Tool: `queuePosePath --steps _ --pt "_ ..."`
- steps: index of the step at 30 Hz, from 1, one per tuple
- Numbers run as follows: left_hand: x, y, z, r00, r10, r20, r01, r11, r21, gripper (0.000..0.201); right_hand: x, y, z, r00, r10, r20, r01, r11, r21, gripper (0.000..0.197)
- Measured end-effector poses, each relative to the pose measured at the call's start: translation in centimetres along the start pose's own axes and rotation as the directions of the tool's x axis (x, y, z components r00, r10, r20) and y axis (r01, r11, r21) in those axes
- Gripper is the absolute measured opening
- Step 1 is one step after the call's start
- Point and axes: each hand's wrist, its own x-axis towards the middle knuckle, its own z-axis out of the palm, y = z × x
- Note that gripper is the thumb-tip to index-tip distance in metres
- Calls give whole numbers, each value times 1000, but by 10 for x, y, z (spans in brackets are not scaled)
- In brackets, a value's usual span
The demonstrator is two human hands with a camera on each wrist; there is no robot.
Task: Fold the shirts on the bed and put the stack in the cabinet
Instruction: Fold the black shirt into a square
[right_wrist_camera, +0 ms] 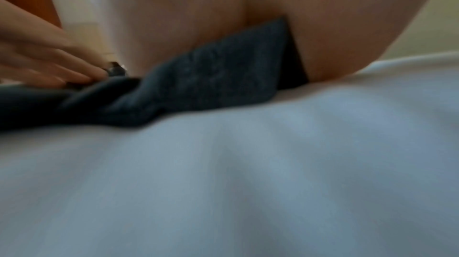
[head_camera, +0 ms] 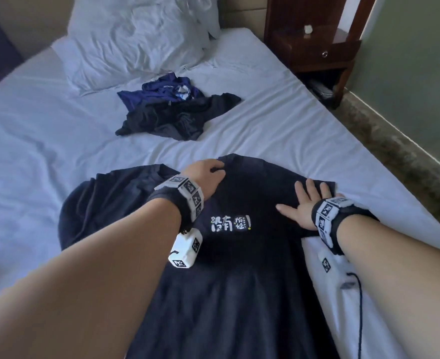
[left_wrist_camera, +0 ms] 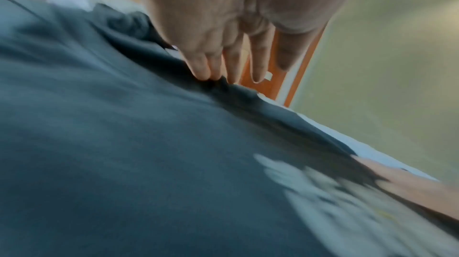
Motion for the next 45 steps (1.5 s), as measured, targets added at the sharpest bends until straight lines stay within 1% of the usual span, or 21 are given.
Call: queuePosePath --steps 3,5,7,9,10,12,15,18,19,21,22,23,24,26,28,30,33,36,40,43,45 --pt "-22 -84 -77 948 -191 -256 199 980 5 25 -9 -9 -16 997 81 5 -80 987 -138 103" --pt "-42 -145 -122 854 -383 -352 409 912 -1 26 -24 -35 -38 992 120 -41 -127 956 -266 83" --pt "-59 -197 -150 775 -534 -337 556 831 -37 31 -37 -78 -61 988 35 -149 -81 946 -314 54" --pt "-61 -241 -158 731 -639 -240 638 765 -91 45 -42 -132 -73 960 -170 -221 107 956 -272 48" --pt "-56 -260 -155 727 -666 -166 644 746 -171 60 -46 -160 -75 931 -283 -232 233 947 -222 47" --pt "-38 -292 -147 739 -670 -66 629 722 -287 82 -55 -217 -68 884 -437 -165 427 899 -93 46" --pt "-45 -262 -152 842 -539 3 521 812 -265 50 -77 -290 -49 831 -552 -65 554 833 16 53" --pt "-49 -248 -159 892 -449 -49 376 798 -471 40 -86 -334 -31 844 -534 -53 534 845 -18 66" --pt "-53 -250 -161 899 -436 -44 328 735 -594 40 -85 -342 -27 864 -501 -49 500 865 -25 69" --pt "-65 -257 -163 902 -429 -58 196 524 -829 37 -79 -350 -24 890 -448 -79 447 894 -35 70" --pt "-70 -263 -165 895 -435 -93 112 423 -899 32 -75 -351 -24 894 -432 -118 432 902 -28 69" --pt "-77 -267 -168 877 -461 -139 52 378 -924 26 -72 -351 -26 892 -420 -168 424 905 -10 68" --pt "-81 -274 -170 851 -486 -200 -3 376 -926 20 -68 -351 -29 886 -407 -222 420 908 13 67" --pt "-84 -290 -173 799 -511 -317 33 564 -825 16 -64 -350 -35 875 -378 -302 411 910 53 71" --pt "-89 -303 -173 792 -505 -344 196 744 -639 26 -62 -349 -35 868 -360 -343 401 915 53 76" --pt "-91 -314 -169 784 -541 -305 356 794 -493 44 -59 -349 -28 883 -352 -310 385 921 51 87" --pt "-95 -330 -163 769 -578 -272 469 800 -374 49 -57 -352 -21 915 -346 -210 361 932 39 90" --pt "-95 -349 -157 765 -610 -206 499 764 -409 52 -55 -353 -31 923 -288 -255 302 953 16 69" --pt "-93 -359 -155 751 -641 -159 524 725 -446 57 -43 -356 -55 934 -175 -310 215 972 99 45" --pt "-88 -360 -151 745 -646 -165 517 716 -470 57 -27 -363 -68 965 -145 -217 145 989 -14 40" --pt "-87 -357 -150 737 -654 -170 539 721 -434 56 -22 -368 -69 971 -167 -171 162 986 -42 38"
